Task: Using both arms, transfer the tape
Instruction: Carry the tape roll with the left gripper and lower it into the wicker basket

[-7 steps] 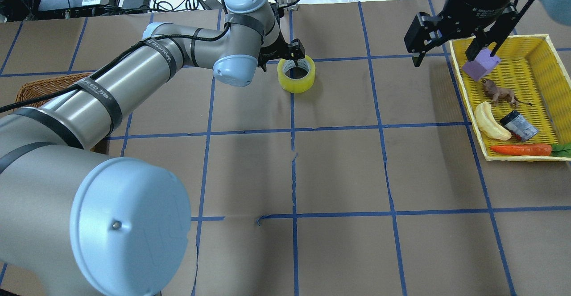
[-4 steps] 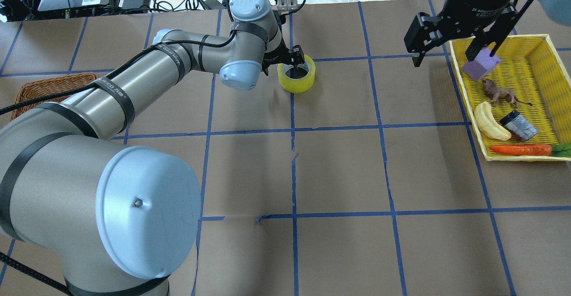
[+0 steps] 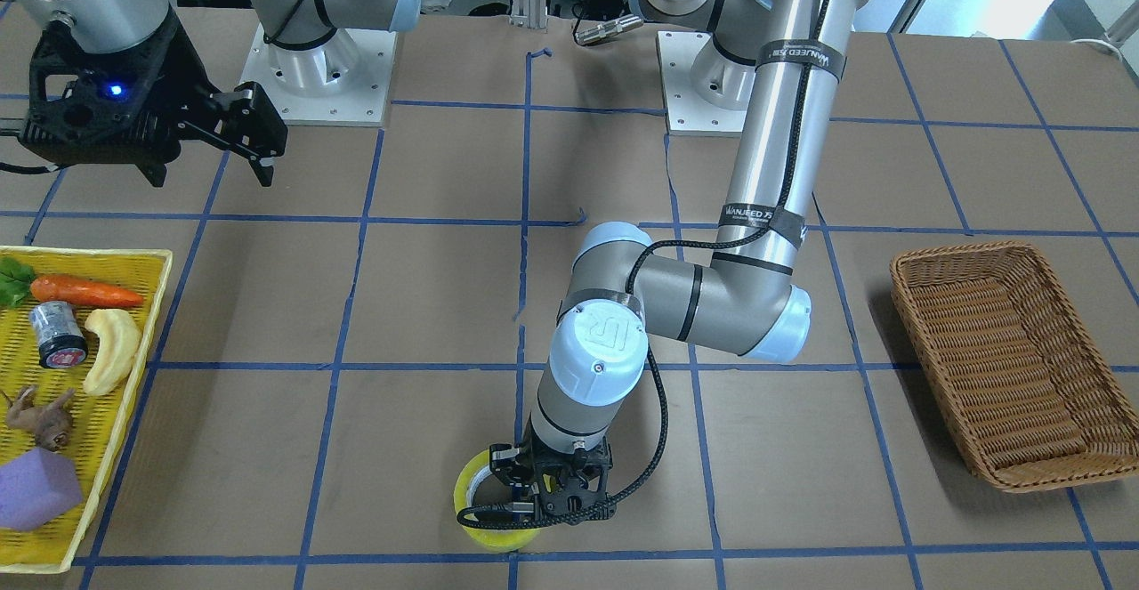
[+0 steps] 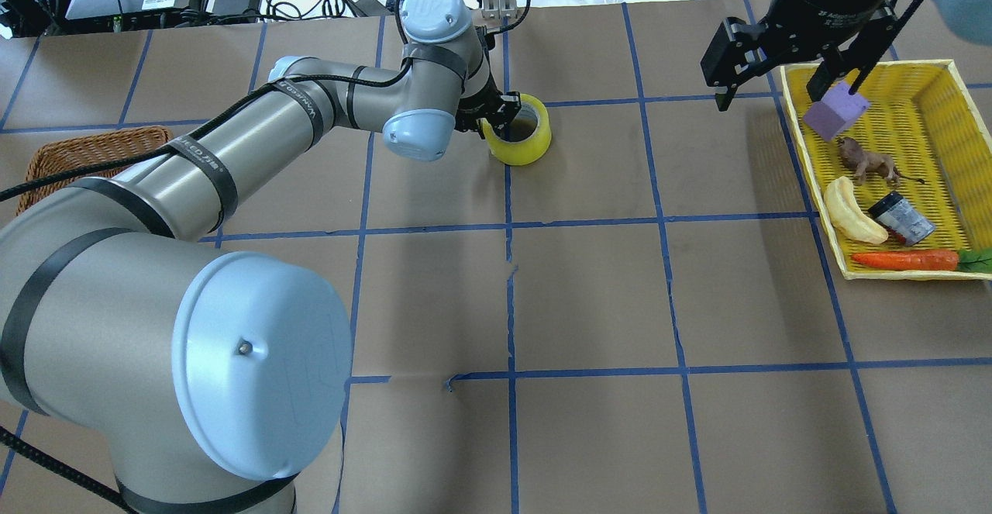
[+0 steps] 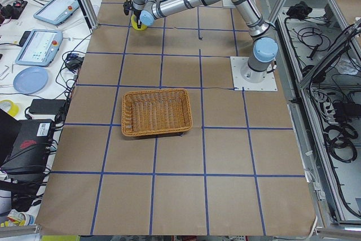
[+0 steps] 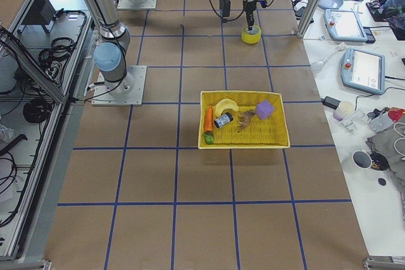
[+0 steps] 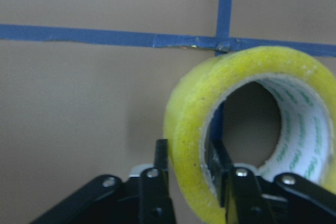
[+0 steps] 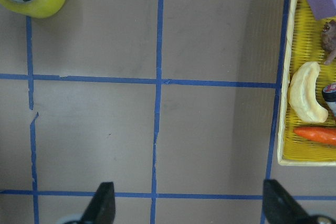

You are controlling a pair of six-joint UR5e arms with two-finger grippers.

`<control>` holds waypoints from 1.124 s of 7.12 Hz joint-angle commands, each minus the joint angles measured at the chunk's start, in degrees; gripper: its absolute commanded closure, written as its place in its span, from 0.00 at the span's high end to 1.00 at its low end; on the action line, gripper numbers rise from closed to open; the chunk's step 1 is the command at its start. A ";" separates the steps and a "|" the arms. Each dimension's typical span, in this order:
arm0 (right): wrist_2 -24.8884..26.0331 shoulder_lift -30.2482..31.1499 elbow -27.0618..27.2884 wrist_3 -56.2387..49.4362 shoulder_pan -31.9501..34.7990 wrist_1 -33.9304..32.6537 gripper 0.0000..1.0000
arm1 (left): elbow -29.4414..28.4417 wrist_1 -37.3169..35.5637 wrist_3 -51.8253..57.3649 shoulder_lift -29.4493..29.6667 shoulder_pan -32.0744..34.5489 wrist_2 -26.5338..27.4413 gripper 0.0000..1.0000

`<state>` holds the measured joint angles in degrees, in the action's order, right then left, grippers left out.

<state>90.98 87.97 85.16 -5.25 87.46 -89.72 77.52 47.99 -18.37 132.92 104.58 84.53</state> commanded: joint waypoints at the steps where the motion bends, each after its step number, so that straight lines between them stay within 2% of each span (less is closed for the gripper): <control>1: -2.90 -0.17 0.36 0.33 -0.01 -5.44 1.00 | -0.52 5.75 2.10 -2.56 -0.69 0.54 0.00; 2: -2.91 -0.17 0.79 0.33 -0.10 -5.46 1.00 | -0.88 10.85 2.80 -5.27 -2.78 2.98 0.00; 4: -2.56 -0.08 0.80 0.24 -0.10 -5.20 1.00 | 0.08 23.06 14.26 -12.74 -11.80 3.62 0.00; 5: -2.56 -0.08 0.89 0.33 -0.10 -5.20 1.00 | 0.61 25.12 19.37 -15.30 -17.08 5.27 0.00; 6: -2.56 -0.08 0.89 0.33 -0.01 -5.11 1.00 | 1.92 26.62 29.95 -17.06 -22.87 5.20 0.00; 8: -2.56 -0.08 0.89 0.33 -0.01 -4.94 1.00 | 5.96 25.23 48.68 -19.97 -35.60 4.42 0.00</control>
<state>88.42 87.89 86.04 -4.96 87.43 -94.77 81.41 73.54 18.52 114.87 77.09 89.38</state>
